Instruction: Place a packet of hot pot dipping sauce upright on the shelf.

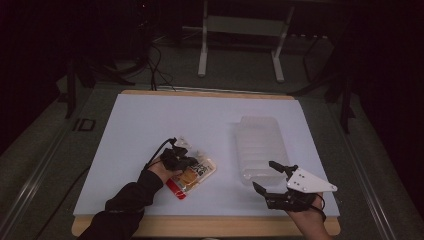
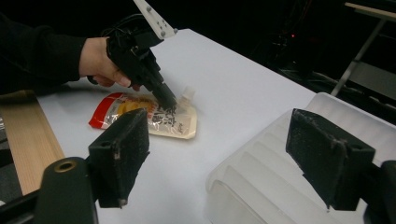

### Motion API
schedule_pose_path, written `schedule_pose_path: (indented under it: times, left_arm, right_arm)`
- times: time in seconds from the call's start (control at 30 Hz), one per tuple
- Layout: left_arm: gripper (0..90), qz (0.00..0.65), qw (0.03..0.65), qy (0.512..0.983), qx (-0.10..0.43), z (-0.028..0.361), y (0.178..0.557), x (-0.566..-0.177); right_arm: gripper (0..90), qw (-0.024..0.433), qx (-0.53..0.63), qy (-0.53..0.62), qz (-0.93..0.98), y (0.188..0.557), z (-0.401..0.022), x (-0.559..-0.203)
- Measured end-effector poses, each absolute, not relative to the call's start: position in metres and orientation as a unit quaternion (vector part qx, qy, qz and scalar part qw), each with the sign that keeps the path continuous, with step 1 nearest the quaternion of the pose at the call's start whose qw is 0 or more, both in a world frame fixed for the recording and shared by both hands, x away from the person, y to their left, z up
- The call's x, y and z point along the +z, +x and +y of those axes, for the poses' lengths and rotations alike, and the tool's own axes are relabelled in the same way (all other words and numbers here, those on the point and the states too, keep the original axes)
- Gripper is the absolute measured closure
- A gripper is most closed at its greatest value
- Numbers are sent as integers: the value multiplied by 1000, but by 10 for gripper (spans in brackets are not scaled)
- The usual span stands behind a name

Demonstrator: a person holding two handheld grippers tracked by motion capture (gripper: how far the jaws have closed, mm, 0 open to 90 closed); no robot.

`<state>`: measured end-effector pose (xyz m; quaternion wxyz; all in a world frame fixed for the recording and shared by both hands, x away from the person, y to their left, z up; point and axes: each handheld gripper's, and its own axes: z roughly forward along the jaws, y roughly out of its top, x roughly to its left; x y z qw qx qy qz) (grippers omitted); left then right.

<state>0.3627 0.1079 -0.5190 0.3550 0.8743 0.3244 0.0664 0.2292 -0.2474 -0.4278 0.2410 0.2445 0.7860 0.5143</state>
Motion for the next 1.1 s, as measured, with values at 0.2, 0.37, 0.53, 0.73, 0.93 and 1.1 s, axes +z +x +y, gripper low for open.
schedule_pose_path:
  times: [0.2,0.37,0.53,0.73,0.93,1.1]
  left_arm:
    - [900,324,367,869,74,112,360,-508]
    - [900,324,373,866,82,118,355,-496]
    - [900,323,376,864,86,121,352,-491]
    - [900,319,387,861,80,124,343,-478]
    - [900,311,402,857,85,126,330,-465]
    - [900,305,419,852,71,126,319,-456]
  right_arm:
    - [211,236,515,248,785,229,-248,-427]
    - [221,223,520,256,784,230,-249,-426]
    - [229,221,518,259,785,230,-249,-426]
    - [247,217,515,257,788,231,-248,-426]
    - [246,223,514,255,788,231,-248,-426]
    - [247,218,515,255,789,231,-249,-425]
